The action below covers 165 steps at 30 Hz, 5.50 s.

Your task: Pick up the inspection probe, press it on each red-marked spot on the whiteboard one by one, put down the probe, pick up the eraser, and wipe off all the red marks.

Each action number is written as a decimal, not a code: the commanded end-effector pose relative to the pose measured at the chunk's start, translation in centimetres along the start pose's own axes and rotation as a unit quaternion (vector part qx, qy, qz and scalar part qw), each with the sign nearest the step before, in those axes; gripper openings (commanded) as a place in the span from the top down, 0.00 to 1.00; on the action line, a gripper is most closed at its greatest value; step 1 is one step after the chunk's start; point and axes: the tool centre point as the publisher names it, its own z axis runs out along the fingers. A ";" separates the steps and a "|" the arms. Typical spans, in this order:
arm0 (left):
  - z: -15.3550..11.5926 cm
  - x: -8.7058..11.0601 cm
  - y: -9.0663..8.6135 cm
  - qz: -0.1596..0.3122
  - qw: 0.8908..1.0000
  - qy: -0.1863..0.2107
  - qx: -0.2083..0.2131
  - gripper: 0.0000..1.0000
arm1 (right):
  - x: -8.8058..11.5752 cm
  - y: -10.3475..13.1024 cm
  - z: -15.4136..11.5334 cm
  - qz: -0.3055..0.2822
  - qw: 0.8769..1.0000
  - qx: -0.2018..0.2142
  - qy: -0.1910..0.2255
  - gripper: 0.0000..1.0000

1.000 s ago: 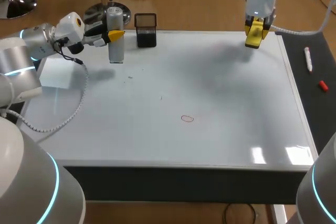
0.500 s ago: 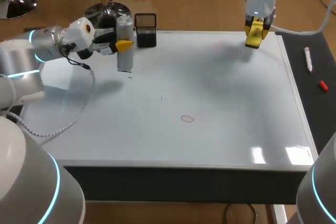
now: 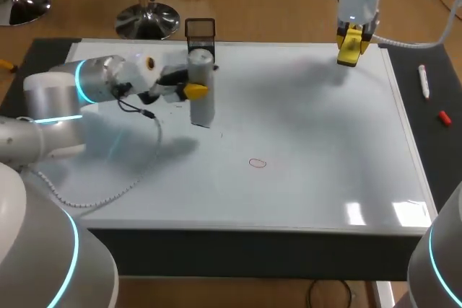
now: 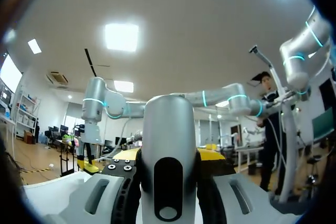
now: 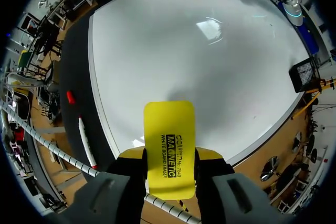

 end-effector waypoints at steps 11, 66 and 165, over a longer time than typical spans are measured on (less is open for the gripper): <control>8.2 2.1 4.8 -0.058 0.996 0.068 0.000 1.00 | 0.0 -0.1 -0.1 -0.001 1.000 0.000 0.002 1.00; 11.7 3.5 11.4 -0.040 0.991 0.074 -0.104 1.00 | 0.0 -0.1 -0.1 -0.001 1.000 0.000 0.002 1.00; -6.4 -5.6 -2.1 0.054 0.978 -0.189 -0.078 1.00 | 0.0 -0.1 -0.1 -0.001 1.000 0.000 0.002 1.00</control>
